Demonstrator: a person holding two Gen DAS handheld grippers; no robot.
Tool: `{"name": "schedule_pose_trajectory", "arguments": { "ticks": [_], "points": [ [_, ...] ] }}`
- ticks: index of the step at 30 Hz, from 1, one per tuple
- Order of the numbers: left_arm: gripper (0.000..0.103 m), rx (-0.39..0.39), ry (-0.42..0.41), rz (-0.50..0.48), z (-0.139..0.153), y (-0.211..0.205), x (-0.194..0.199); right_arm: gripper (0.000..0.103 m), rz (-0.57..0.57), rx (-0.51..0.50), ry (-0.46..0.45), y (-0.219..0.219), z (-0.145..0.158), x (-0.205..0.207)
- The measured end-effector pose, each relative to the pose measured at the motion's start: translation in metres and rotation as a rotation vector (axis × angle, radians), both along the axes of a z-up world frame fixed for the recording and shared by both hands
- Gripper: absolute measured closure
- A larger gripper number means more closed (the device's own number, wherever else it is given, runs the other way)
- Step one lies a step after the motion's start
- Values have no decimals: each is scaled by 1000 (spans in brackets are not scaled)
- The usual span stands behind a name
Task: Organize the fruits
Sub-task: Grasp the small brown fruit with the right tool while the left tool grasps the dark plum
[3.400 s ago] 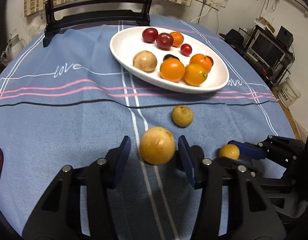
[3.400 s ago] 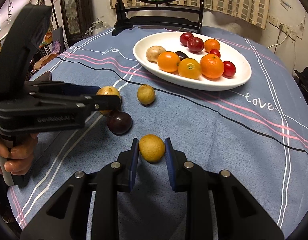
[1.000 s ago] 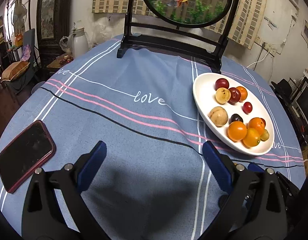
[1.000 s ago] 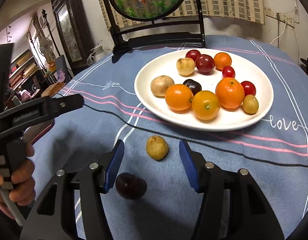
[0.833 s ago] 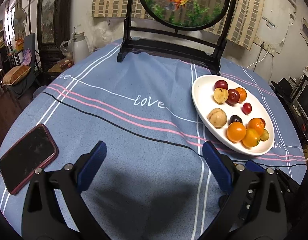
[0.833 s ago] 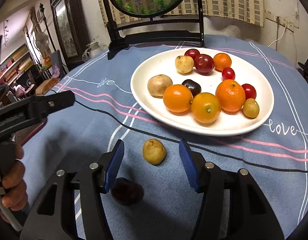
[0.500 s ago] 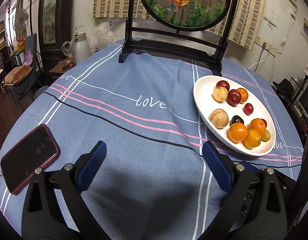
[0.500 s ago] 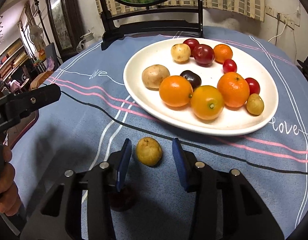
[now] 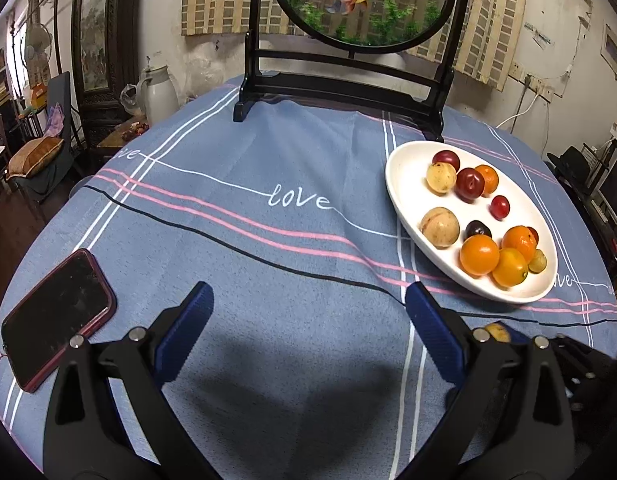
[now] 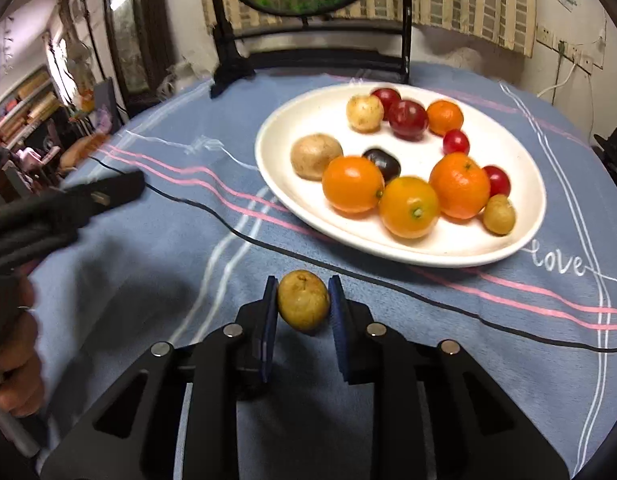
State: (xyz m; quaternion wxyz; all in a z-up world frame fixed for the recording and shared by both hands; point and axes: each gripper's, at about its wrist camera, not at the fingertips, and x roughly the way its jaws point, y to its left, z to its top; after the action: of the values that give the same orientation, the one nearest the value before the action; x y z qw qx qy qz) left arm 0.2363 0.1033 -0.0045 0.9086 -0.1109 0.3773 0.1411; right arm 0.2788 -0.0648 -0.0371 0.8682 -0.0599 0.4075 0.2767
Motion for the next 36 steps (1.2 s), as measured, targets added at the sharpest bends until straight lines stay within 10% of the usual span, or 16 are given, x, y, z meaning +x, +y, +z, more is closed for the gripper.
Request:
{"name": "schedule_pose_trajectory", "arguments": {
  "ticks": [5, 10, 15, 26, 36],
  "points": [
    [5, -16, -8, -73, 0, -13, -1, 78, -48, 127, -71, -38, 34, -14],
    [8, -48, -30, -389, 0, -61, -10, 78, -127, 160, -104, -73, 41, -17],
    [30, 64, 10, -591, -13, -109, -22, 78, -149, 192, -73, -85, 40, -12],
    [62, 76, 133, -612, -39, -116, -14, 78, -144, 183, -78, -82, 40, -16],
    [70, 74, 161, -607, -46, -114, -11, 78, -154, 182, -76, -83, 40, -14]
  ]
}}
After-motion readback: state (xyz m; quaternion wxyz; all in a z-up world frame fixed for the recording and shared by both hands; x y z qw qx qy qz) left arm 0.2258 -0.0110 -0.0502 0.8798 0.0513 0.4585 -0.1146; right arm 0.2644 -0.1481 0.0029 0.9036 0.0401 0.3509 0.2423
